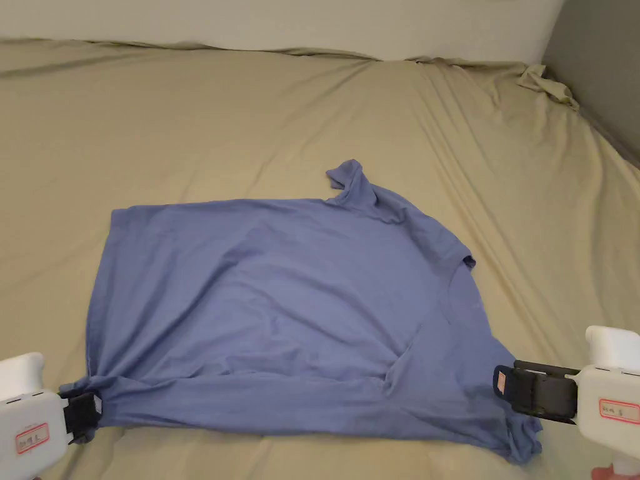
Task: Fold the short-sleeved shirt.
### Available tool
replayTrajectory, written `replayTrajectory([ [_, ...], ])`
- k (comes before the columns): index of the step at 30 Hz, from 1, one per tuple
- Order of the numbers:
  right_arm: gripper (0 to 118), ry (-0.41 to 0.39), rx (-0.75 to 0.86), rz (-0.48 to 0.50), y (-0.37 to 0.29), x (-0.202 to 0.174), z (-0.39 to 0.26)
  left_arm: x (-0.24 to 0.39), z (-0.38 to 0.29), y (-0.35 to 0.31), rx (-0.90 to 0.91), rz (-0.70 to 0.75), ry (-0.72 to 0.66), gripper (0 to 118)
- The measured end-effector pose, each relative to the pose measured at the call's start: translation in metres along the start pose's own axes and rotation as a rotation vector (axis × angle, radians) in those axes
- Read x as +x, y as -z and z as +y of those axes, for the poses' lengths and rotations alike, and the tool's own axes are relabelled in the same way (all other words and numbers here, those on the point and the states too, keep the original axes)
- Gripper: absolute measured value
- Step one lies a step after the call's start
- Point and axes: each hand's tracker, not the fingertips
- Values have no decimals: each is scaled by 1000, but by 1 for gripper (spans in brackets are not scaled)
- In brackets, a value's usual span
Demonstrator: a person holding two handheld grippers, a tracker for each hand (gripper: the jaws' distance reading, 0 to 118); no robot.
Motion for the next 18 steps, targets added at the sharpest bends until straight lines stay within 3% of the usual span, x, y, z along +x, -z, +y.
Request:
replayTrajectory([
  [1, 116, -8, 64, 9, -2, 4, -3, 1, 0, -1, 0, 0, 6, 4],
  [5, 118, -106, -41, -70, 20, 2, -12, 2, -1, 0, -10, -5, 6, 4],
  [9, 113, -102, -116, -48, 49, -12, -30, 1, -5, 4, -28, -4, -10, 4],
  [10, 94, -125, -163, -48, 56, -16, -33, 1, -6, 5, -33, -2, -10, 4],
  [11, 38, -142, -177, -84, 60, -21, -35, 0, -6, 5, -42, -1, -7, 4],
  [12, 5, -135, -157, -82, 64, -22, -36, 0, -6, 5, -47, -2, -7, 4],
  [15, 5, 25, -114, 56, 43, -9, -31, -5, -5, -2, -55, -23, -14, 4],
  [18, 4, 44, -89, 40, 28, 8, -31, -13, -4, -15, -43, -78, -75, 4],
])
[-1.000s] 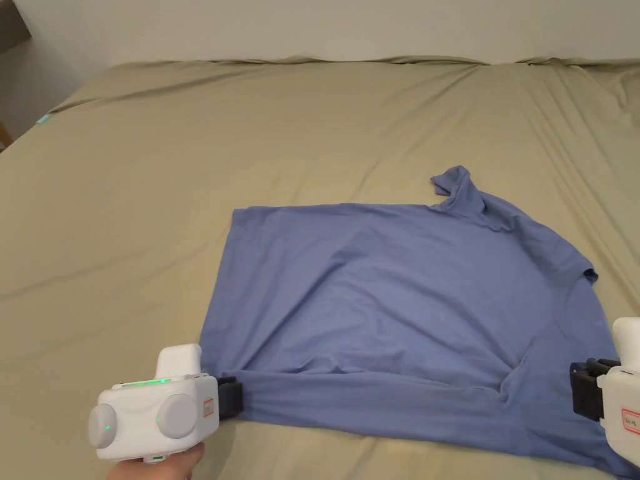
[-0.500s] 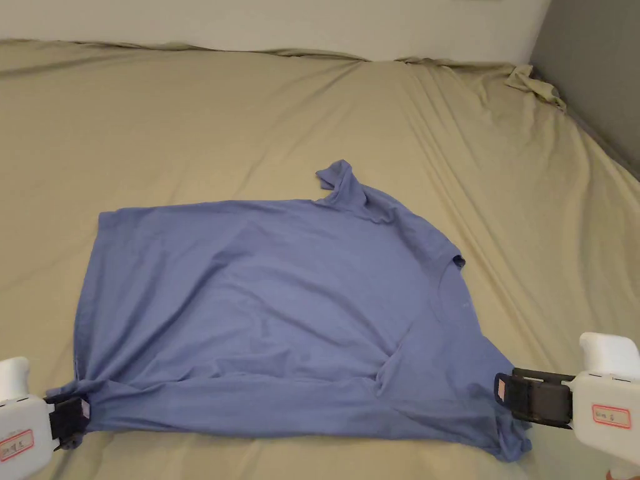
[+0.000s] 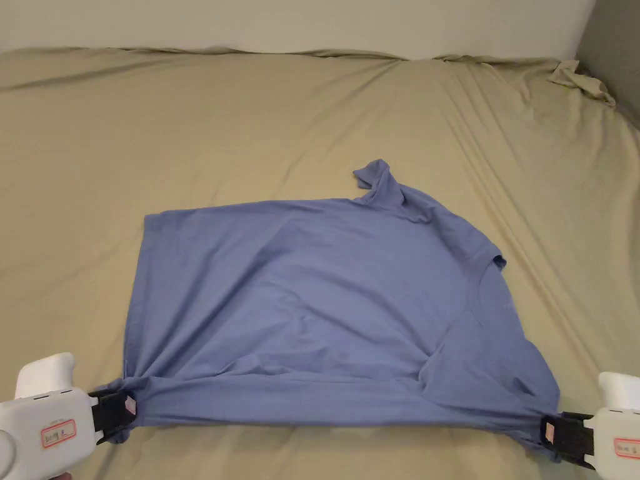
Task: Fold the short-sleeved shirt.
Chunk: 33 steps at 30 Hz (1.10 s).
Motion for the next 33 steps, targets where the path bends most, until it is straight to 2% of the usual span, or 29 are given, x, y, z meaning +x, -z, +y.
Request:
replayTrajectory([
  [3, 4, 8, 34, 53, -27, 1, -1, 1, 1, -12, 2, 0, 7, 4],
  [5, 4, -15, 57, 56, -39, -5, 2, 4, 2, -21, 7, -6, 22, 4],
  [9, 4, -74, 120, 48, -53, -45, 28, 15, 12, -23, 7, -15, -22, 4],
  [10, 4, -63, 125, 53, -45, -40, 41, 16, 17, -21, 5, -7, -32, 4],
  [12, 4, -105, 146, -2, -33, -48, 69, 15, 31, -8, 0, 13, -87, 4],
  [13, 4, -95, 159, -24, -28, -51, 82, 16, 37, -4, -2, 18, -114, 4],
  [15, 4, -107, 159, -21, -11, -59, 109, 22, 52, 4, 1, 4, -184, 4],
  [17, 4, -161, 156, -101, 8, -68, 139, 27, 68, 14, 3, -10, -211, 4],
  [18, 4, -213, 151, -133, 20, -76, 151, 29, 78, 21, 6, -10, -234, 4],
  [19, 4, -226, 140, -152, 31, -81, 164, 32, 85, 27, 9, -9, -266, 4],
  [23, 4, -288, 83, -221, 86, -97, 206, 42, 123, 64, 20, 47, -283, 4],
  [25, 4, -279, 59, -232, 110, -100, 220, 45, 137, 86, 14, 80, -287, 4],
  [33, 4, -334, -33, -306, 172, -103, 224, 57, 144, 164, -83, 223, -190, 4],
])
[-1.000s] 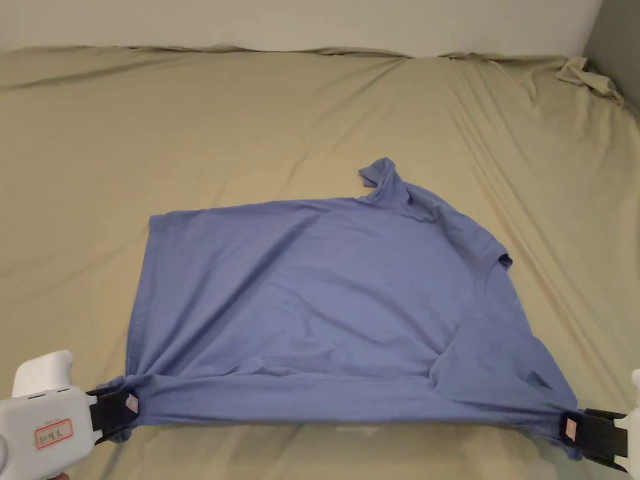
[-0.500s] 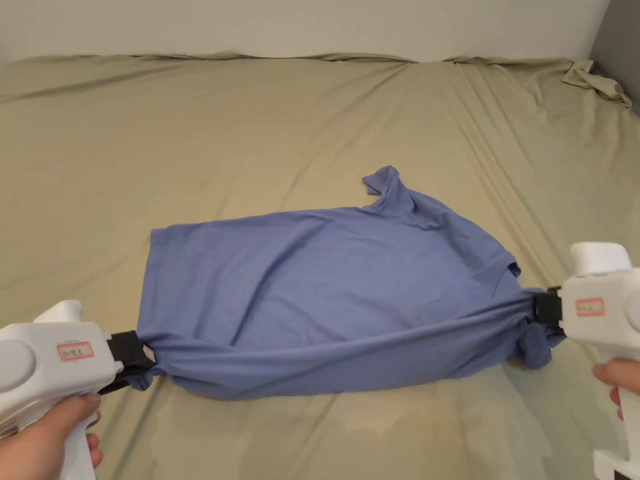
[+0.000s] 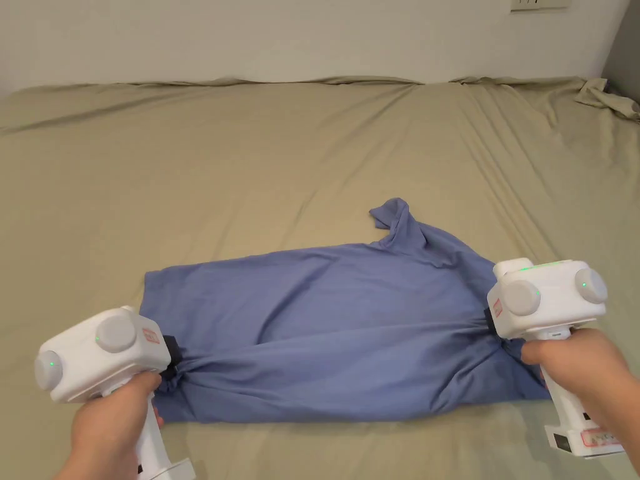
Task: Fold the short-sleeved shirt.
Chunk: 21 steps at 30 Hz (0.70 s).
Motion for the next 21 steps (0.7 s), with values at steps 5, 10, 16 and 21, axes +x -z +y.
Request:
replayTrajectory([
  [5, 14, -33, 11, -16, 15, 1, 3, 2, 5, 5, 32, 36, 71, 29],
  [10, 117, -70, 70, 33, -31, 26, 7, -7, 7, -58, 214, -169, 136, 118],
  [16, 116, 62, 379, 165, -163, 23, -66, -27, -44, -133, 309, -155, 200, 118],
  [21, 3, 96, 355, 175, -162, -11, -145, -44, -117, -128, 170, -120, 272, 0],
])
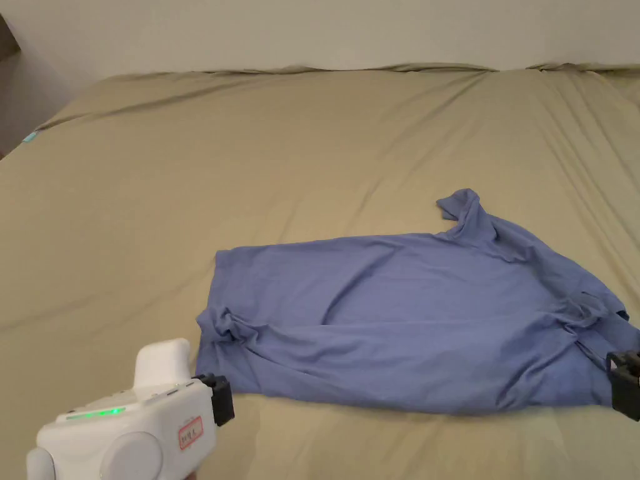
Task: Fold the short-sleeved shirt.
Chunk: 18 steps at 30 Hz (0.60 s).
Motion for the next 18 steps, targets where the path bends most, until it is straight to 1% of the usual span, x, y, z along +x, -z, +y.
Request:
replayTrajectory([
  [1, 3, 18, -11, 33, -5, -3, -10, -2, -6, -1, -11, -20, -27, 0],
  [2, 3, 23, -26, 79, -9, -7, -19, -3, -9, 3, -47, -72, -31, 0],
  [3, 3, 22, -35, 83, -11, -10, -26, -6, -7, 8, -41, -57, -29, 0],
  [5, 3, 10, -48, 73, -7, -17, -40, -8, -7, 19, -14, 39, -29, 0],
  [6, 3, 13, -57, 81, -5, -14, -41, -16, 7, 23, 76, 95, -10, 22],
  [7, 3, 21, -65, 86, -3, -11, -40, -23, 17, 29, 108, 115, -36, 66],
  [8, 3, 19, -61, 73, -6, -14, -40, -30, 28, 40, 114, 134, -57, 109],
  [9, 3, 28, -68, 69, -5, -11, -37, -28, 30, 60, 82, 153, -78, 118],
  [10, 3, 33, -69, 65, -3, -8, -35, -31, 35, 70, 44, 126, -104, 118],
  [11, 3, 40, -68, 59, -2, -4, -33, -35, 48, 83, 60, 136, -92, 118],
  [13, 3, 52, -70, 42, 5, 5, -30, -28, 51, 110, 9, 140, -73, 118],
  [14, 3, 56, -73, 26, 9, 9, -29, -27, 56, 122, -21, 168, -43, 118],
  [15, 3, 59, -79, 7, 14, 13, -28, -25, 59, 133, -39, 194, -16, 109],
  [17, 3, 76, -95, -9, 24, 23, -24, -12, 55, 143, -75, 190, 25, 102],
  [18, 3, 89, -106, -25, 29, 28, -22, -7, 56, 139, -64, 200, 36, 72],
])
